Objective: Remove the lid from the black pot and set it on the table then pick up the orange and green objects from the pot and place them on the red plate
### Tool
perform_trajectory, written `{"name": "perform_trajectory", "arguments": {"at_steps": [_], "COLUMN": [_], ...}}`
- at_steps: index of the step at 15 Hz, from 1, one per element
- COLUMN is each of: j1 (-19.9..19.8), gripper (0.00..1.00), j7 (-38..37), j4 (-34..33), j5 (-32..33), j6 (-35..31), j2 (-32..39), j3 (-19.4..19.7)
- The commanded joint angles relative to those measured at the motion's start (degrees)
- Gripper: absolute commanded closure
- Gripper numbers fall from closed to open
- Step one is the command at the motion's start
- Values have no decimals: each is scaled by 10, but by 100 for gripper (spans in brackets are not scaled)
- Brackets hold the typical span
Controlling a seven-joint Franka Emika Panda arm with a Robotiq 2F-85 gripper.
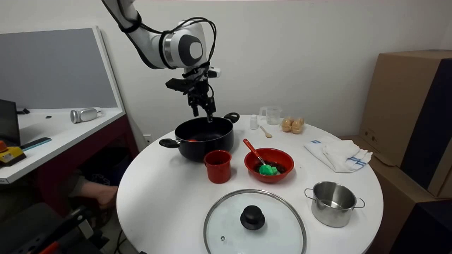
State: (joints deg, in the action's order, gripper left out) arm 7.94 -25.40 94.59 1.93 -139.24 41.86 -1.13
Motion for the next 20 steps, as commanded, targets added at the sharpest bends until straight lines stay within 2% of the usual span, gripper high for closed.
{"name": "perform_trajectory", "arguments": {"at_steps": [1,7,13,20], "j1": [-7,6,32,50], "gripper": [0,0,0,0], "j7": [61,77,87,66], "j4": [-79,-153,-194,-230], "j5": [-31,-29,-24,-20], "j6": [49,79,81,145], "j2": [69,142,172,197], "j3": [-10,-7,-15,-3]}}
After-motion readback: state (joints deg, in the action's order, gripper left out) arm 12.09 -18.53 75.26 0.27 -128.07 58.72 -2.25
